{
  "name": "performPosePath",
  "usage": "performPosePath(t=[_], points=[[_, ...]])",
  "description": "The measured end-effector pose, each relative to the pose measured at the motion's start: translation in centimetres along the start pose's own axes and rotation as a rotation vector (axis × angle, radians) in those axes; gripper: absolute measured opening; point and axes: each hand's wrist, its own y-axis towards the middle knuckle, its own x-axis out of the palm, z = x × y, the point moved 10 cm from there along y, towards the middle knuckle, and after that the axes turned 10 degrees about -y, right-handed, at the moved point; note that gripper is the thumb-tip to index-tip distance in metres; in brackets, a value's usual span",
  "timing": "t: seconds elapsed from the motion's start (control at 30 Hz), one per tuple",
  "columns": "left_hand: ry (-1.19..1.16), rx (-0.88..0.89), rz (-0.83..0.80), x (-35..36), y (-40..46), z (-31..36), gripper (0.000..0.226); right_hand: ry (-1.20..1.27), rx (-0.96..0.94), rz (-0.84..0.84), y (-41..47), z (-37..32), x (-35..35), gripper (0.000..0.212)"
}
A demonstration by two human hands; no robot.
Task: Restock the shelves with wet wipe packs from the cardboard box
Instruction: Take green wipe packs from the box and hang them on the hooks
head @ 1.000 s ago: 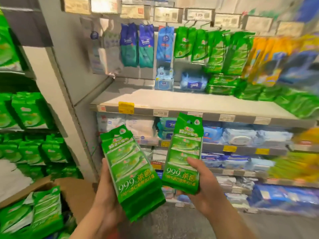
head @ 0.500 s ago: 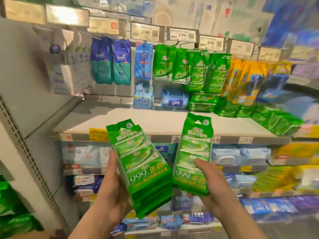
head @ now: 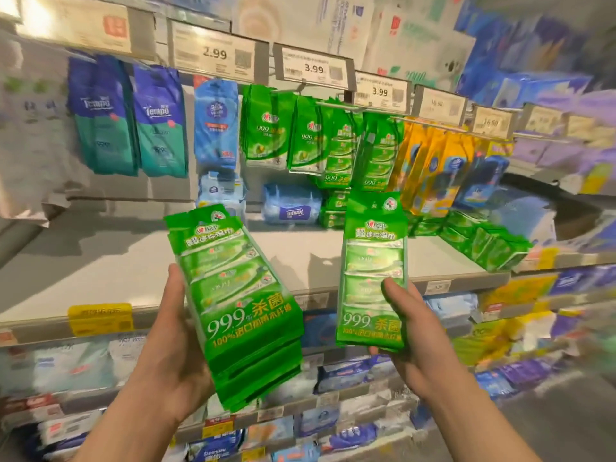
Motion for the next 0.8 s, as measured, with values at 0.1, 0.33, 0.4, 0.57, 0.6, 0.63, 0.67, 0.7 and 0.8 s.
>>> performPosePath(t=[0.1, 0.33, 0.4, 0.57, 0.6, 0.63, 0.67, 0.7, 0.8], points=[[0.007, -0.024, 0.009, 1.3, 2.2, -0.8, 0.079, -0.004, -0.036, 0.023, 2.1, -1.0, -1.3, 0.028], [0.016, 0.04, 0.036, 4.8, 6.8, -3.4, 0.079, 0.058, -0.084, 0.009, 8.6, -2.5, -5.5, 0.096], [-0.01, 0.071, 0.049, 6.3, 7.7, -4.2, 0.077, 0.027, -0.116, -0.034, 10.3, -4.0, -6.2, 0.087], [-0.118, 0.113, 0.045, 8.2, 10.3, -5.8, 0.074, 0.054, -0.215, -0.212, 13.1, -7.6, -6.9, 0.024], [-0.122, 0.109, 0.043, 8.2, 10.9, -6.2, 0.074, 0.053, -0.231, -0.235, 13.8, -8.1, -7.2, 0.022], [-0.143, 0.111, 0.028, 8.4, 11.2, -6.5, 0.073, 0.03, -0.254, -0.248, 14.3, -8.6, -7.3, 0.021], [-0.154, 0.108, -0.002, 9.1, 11.3, -6.8, 0.072, 0.0, -0.281, -0.27, 15.0, -8.9, -7.4, 0.021], [-0.166, 0.11, -0.031, 9.8, 11.2, -7.1, 0.071, -0.026, -0.31, -0.287, 15.4, -9.3, -7.5, 0.023], [-0.081, 0.143, 0.038, 9.7, 11.4, -7.0, 0.075, -0.022, -0.386, -0.332, 16.1, -10.4, -7.3, 0.027]])
